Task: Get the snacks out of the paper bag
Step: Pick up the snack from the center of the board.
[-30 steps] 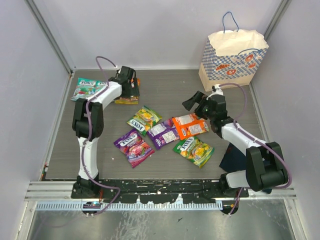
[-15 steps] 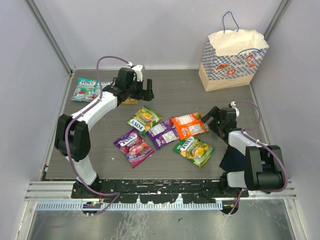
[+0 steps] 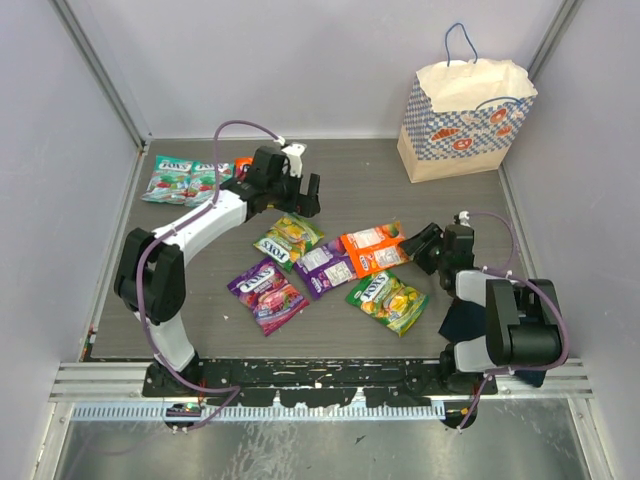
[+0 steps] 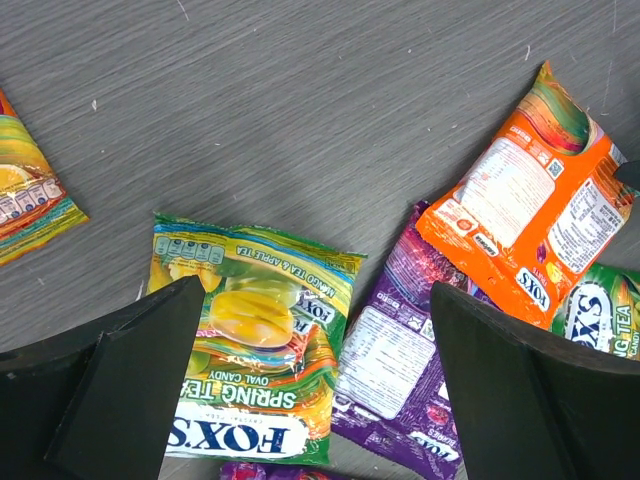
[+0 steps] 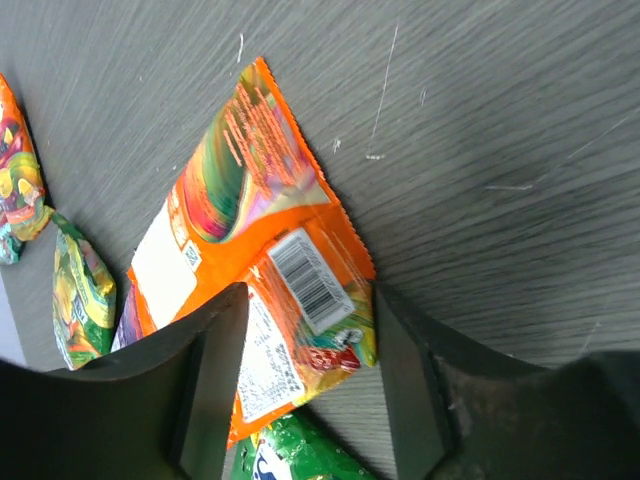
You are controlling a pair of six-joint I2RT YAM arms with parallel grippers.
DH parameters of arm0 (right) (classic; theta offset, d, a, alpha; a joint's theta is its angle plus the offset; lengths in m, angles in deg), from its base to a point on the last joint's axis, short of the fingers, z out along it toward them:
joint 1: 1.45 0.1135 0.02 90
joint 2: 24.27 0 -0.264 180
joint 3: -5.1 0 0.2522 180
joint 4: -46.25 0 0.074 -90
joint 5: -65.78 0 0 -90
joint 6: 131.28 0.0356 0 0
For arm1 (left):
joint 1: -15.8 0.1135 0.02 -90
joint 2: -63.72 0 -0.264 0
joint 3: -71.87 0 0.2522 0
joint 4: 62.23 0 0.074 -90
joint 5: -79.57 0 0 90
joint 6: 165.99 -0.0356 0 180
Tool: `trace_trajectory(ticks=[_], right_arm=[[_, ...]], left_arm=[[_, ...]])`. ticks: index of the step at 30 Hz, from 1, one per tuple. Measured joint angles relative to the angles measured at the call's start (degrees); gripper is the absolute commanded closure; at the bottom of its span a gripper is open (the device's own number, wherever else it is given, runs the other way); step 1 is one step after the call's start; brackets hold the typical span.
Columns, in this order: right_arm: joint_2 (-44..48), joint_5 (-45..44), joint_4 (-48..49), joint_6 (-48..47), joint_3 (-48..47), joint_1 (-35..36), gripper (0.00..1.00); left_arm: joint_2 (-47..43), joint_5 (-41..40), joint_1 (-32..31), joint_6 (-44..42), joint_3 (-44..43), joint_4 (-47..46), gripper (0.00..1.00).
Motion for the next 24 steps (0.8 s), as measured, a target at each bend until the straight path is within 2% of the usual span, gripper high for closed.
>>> trace_trajectory(ticks=[3, 11, 15, 18, 21, 24], right_arm=[[-1.16, 1.9, 2.71, 1.09, 1.11, -0.04, 0.57], [0.26, 3.06, 2.95, 1.79, 2.05, -0.02, 0.97], [3.8, 1.79, -0.02, 0.96, 0.96, 0.81, 0.99], [5.38, -1.79, -4.72, -1.57, -4.24, 5.05, 0.99], [4.35, -5.79, -10.14, -6.49, -14.93, 12.33, 0.99], [-0.72, -7.52, -13.6, -13.6, -30.34, 18.6, 0.99]], left_arm=[[-0.02, -0.04, 0.0, -0.02, 0.11, 0.02, 0.02], [-1.29, -0.44, -0.02, -0.72, 1.09, 0.02, 0.02], [-2.36, -1.7, -0.02, -0.81, 1.77, 0.11, 0.02], [-3.28, -3.52, 0.0, -0.85, 1.84, 0.63, 0.02], [-3.89, -5.53, 0.26, -0.74, 1.38, 2.62, 0.02], [-4.26, -7.28, 1.33, 0.13, 1.16, 4.59, 0.02]])
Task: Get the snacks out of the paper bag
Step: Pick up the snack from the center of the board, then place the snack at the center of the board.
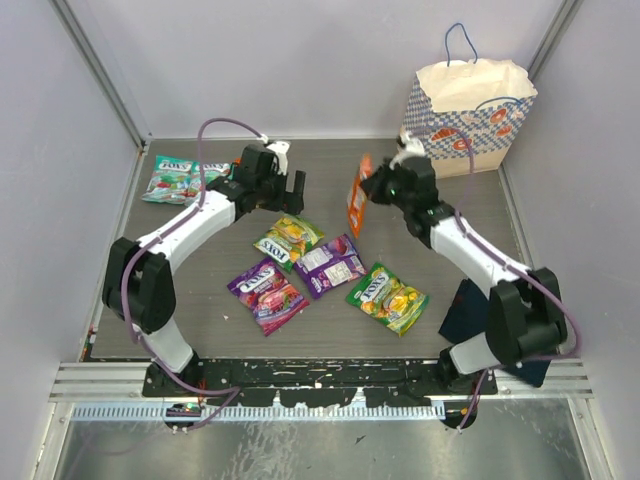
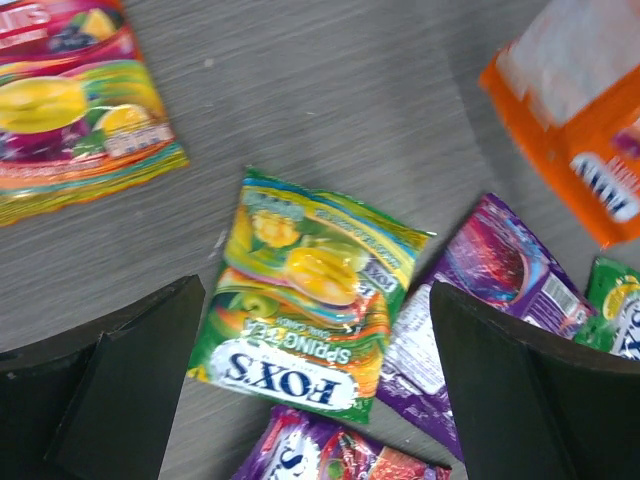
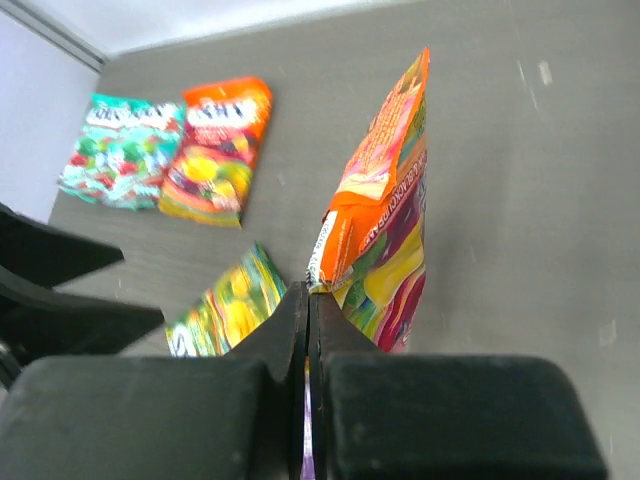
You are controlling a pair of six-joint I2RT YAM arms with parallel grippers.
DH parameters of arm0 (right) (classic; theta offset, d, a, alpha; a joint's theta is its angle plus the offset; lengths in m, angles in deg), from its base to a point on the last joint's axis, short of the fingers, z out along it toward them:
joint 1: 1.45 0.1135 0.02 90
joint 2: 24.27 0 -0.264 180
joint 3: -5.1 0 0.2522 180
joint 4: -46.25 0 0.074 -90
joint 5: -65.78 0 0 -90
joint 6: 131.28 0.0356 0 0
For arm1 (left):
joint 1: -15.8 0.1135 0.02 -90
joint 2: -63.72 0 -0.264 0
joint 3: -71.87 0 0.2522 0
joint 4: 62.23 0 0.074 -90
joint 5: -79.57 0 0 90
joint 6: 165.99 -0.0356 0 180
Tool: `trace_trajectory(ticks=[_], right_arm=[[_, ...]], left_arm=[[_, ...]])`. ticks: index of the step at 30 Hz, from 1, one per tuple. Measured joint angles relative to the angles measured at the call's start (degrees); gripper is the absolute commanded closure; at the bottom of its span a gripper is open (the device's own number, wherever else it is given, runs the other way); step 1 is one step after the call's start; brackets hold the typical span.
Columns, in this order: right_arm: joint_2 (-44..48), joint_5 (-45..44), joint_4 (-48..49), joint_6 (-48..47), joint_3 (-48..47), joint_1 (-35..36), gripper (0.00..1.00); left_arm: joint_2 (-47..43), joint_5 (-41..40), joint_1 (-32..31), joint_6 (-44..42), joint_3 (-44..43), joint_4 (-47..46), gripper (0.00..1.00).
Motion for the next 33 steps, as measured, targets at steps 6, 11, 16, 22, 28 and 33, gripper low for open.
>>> trace_trajectory(ticks=[6, 11, 16, 22, 28, 33], right_arm=[[-18.64, 2.36, -8.17, -15.47, -29.66, 2.58, 0.99], [-34.12, 1.64, -12.59, -30.91, -46.21, 4.26, 0.99], [-42.05, -5.75, -16.96, -47.63, -48.52, 10.58, 0.56], [-38.88, -1.81, -19.19, -53.02, -37.38, 18.93, 0.0], [-23.02, 2.8, -14.45, -46.25, -21.29, 17.11, 0.07], [-17.97, -1.16, -4.94, -30.77, -20.65, 8.48, 0.47]], left_arm=[[-4.57, -0.68, 6.34, 3.56, 2.01, 1.33, 0.02], [-10.1, -0.96, 11.17, 5.51, 4.15, 1.46, 0.02], [-12.63, -1.07, 12.5, 6.49, 5.51, 1.44, 0.02], [-12.26, -1.05, 12.81, 6.45, 6.1, 1.77, 0.02], [-7.8, -0.7, 11.06, 2.84, 5.57, 0.15, 0.05], [1.25, 3.76, 8.07, -0.2, 2.25, -2.86, 0.37]])
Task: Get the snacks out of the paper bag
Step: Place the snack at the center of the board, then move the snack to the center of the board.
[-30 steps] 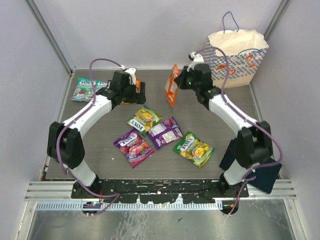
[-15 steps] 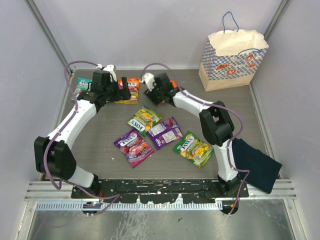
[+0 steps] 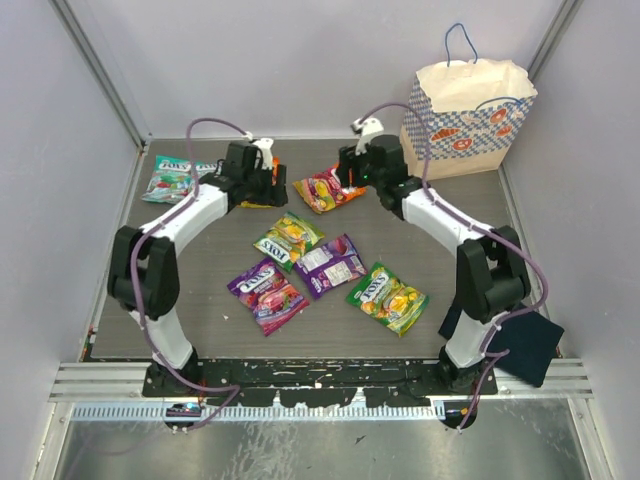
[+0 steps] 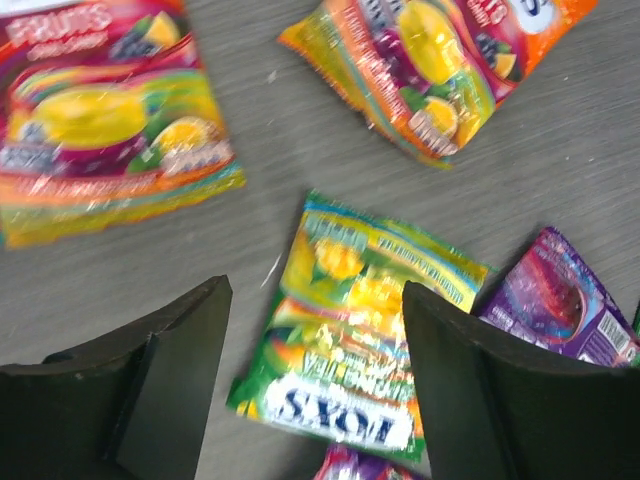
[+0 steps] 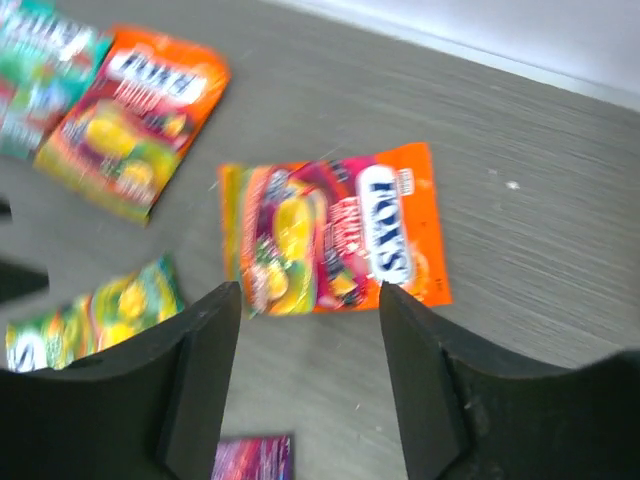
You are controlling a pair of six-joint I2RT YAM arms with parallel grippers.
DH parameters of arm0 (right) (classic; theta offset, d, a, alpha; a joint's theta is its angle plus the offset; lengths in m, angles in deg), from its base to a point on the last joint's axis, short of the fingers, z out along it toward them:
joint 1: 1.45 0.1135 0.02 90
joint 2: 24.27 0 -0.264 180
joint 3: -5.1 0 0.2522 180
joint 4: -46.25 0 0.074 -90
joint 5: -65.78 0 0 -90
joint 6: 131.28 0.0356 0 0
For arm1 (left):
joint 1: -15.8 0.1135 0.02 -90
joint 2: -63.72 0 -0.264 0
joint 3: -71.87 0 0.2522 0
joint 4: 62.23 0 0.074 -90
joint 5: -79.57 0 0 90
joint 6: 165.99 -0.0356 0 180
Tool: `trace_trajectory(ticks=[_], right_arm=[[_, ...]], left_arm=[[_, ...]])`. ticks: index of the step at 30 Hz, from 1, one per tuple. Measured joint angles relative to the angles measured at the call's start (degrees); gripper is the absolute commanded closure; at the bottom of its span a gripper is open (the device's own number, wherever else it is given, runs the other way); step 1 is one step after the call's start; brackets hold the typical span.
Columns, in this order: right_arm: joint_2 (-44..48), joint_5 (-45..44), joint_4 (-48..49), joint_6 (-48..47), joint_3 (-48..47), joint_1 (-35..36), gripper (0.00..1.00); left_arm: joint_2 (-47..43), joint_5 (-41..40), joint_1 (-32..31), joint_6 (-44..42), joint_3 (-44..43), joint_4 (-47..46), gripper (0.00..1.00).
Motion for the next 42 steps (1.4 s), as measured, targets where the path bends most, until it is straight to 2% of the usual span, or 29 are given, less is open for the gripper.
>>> trace_trajectory(ticks=[2, 4, 5, 7, 8, 15, 22, 29, 33, 35, 37, 40, 41, 42], right_arm=[[-2.16, -0.57, 1.7, 5.68, -1.62, -3.45, 0.61], [-5.57, -0.52, 1.84, 9.6, -3.76, -5.81, 0.76], [-7.96, -0.24, 1.66, 11.21, -5.2, -6.49, 0.83], [-12.68, 1.03, 0.92, 13.81, -8.28, -6.88, 0.96], [-15.45, 2.25, 0.52, 14.88, -10.05, -6.86, 0.99], [-27.15, 8.74, -2.82, 20.81, -16.2, -6.86, 0.99], [-29.66, 13.51, -3.89, 23.71, -17.53, -9.03, 0.99], [-34.77, 16.37, -4.57, 24.55, -24.96, -9.81, 0.99], [-37.83, 18.03, -5.07, 25.42, -28.92, -9.77, 0.96], [-39.36, 18.84, -5.73, 25.64, -31.32, -9.75, 0.91], [-41.99, 20.11, -7.61, 25.62, -35.93, -9.73, 0.79], [-44.98, 22.08, -9.2, 25.29, -41.09, -9.62, 0.55], [-45.09, 22.77, -9.44, 25.11, -41.4, -9.57, 0.48], [-44.76, 23.23, -9.57, 24.83, -41.24, -9.49, 0.41]], left_arm=[[4.04, 1.38, -1.11, -0.74, -3.06, -0.63, 0.53], [8.39, 2.27, -2.58, -1.18, -6.67, -1.97, 0.79], [9.94, 2.51, -3.23, -1.22, -8.02, -2.34, 0.86], [13.31, 3.08, -4.83, -1.97, -11.32, -2.95, 0.89], [14.88, 3.45, -5.64, -2.25, -12.87, -3.37, 0.9], [23.87, 6.84, -8.63, -1.68, -19.67, -3.96, 0.96], [27.39, 6.91, -8.87, 2.58, -17.29, -3.89, 0.98], [28.04, 6.88, -9.05, 6.86, -15.93, -5.7, 1.0], [28.06, 6.71, -9.6, 8.72, -14.97, -7.93, 1.0], [28.22, 6.54, -10.01, 9.64, -14.95, -8.57, 1.0], [28.52, 6.54, -10.6, 10.08, -15.06, -9.22, 1.0], [28.98, 6.56, -11.47, 10.14, -15.85, -9.46, 0.99], [28.96, 6.54, -11.65, 10.03, -15.87, -9.4, 0.96], [28.79, 6.45, -11.85, 9.62, -15.85, -9.09, 0.88]])
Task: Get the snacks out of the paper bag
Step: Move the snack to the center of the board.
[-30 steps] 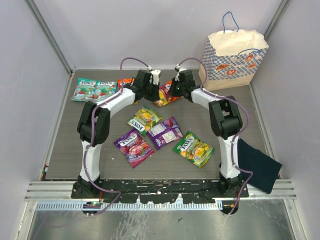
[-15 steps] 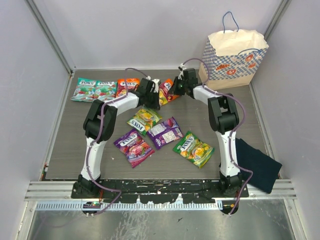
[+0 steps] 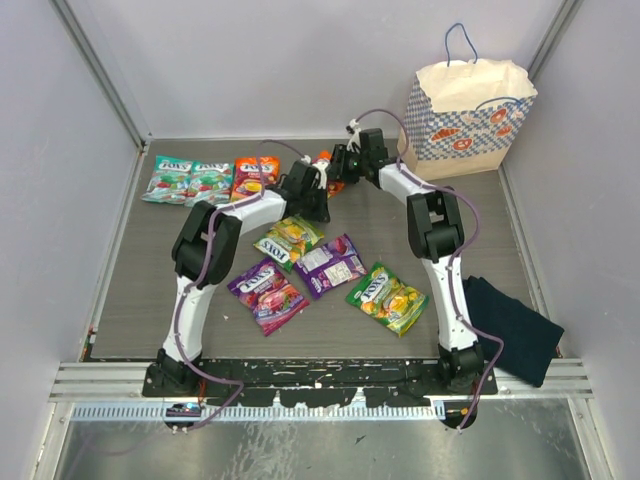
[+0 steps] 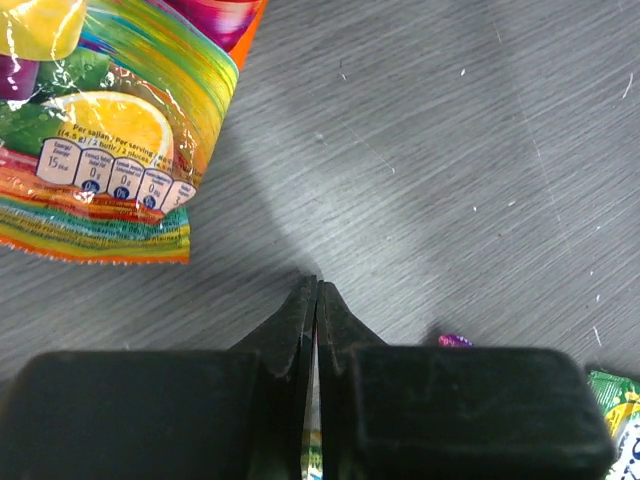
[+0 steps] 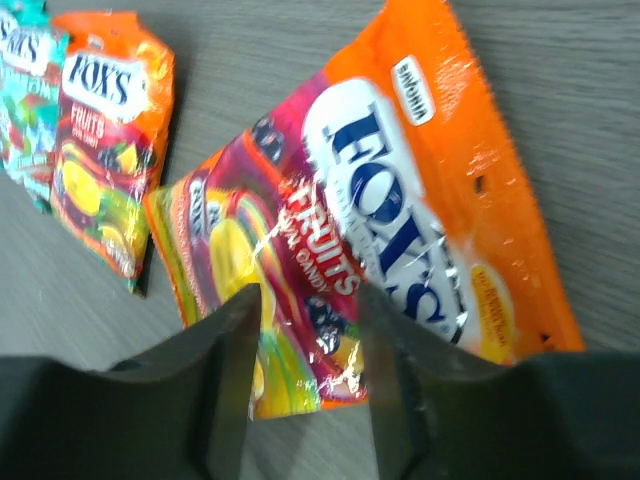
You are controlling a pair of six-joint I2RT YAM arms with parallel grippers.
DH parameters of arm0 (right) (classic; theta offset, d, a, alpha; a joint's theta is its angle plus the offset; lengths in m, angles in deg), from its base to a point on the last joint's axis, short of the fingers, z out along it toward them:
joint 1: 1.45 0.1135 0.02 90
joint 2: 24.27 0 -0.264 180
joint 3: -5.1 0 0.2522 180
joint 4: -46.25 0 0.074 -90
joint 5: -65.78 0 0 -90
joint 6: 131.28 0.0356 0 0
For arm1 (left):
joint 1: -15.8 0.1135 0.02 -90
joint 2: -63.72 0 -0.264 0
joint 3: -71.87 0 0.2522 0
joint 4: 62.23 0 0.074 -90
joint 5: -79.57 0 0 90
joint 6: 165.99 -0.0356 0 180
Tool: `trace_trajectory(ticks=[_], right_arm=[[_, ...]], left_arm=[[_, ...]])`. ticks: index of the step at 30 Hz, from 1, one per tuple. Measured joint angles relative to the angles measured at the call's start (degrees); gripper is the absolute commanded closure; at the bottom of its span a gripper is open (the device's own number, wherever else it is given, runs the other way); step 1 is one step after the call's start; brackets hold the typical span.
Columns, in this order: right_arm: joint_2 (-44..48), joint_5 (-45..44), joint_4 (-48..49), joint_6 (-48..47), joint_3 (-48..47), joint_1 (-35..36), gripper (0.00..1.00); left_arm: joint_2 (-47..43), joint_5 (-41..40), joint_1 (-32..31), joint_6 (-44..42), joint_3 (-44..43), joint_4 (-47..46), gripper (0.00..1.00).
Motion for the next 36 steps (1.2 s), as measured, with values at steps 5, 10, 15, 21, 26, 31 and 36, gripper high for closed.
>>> trace_trajectory(ticks=[5, 10, 15, 21, 26, 31, 36], right_arm=[[7.61, 1.68, 1.38, -0.44, 9.33, -0.66, 0.3], [21.09, 2.62, 6.27, 2.43, 21.73, -4.92, 0.29], [37.35, 1.09, 14.93, 6.01, 33.66, -10.62, 0.28], [50.42, 0.37, 23.37, 8.48, 49.64, -11.19, 0.28], [52.28, 0.5, 23.89, 8.61, 57.35, -10.8, 0.27], [53.46, 0.48, 23.74, 8.11, 60.5, -11.17, 0.27], [55.58, 0.55, 24.52, 8.04, 61.77, -11.78, 0.27]], left_arm=[[-3.93, -2.97, 0.07, -4.81, 0.48, 2.95, 0.29], [-8.02, -7.39, 2.25, -11.89, -4.94, 6.21, 0.07], [-6.67, -11.08, 3.74, -18.64, -9.46, 6.23, 0.02], [2.84, -11.13, 3.63, -26.36, -17.4, 7.8, 0.01], [9.62, -7.85, 3.43, -30.6, -22.71, 11.32, 0.02], [11.43, -6.45, 3.39, -32.0, -26.12, 13.49, 0.02], [11.52, -5.64, 3.41, -31.45, -26.84, 14.6, 0.02]])
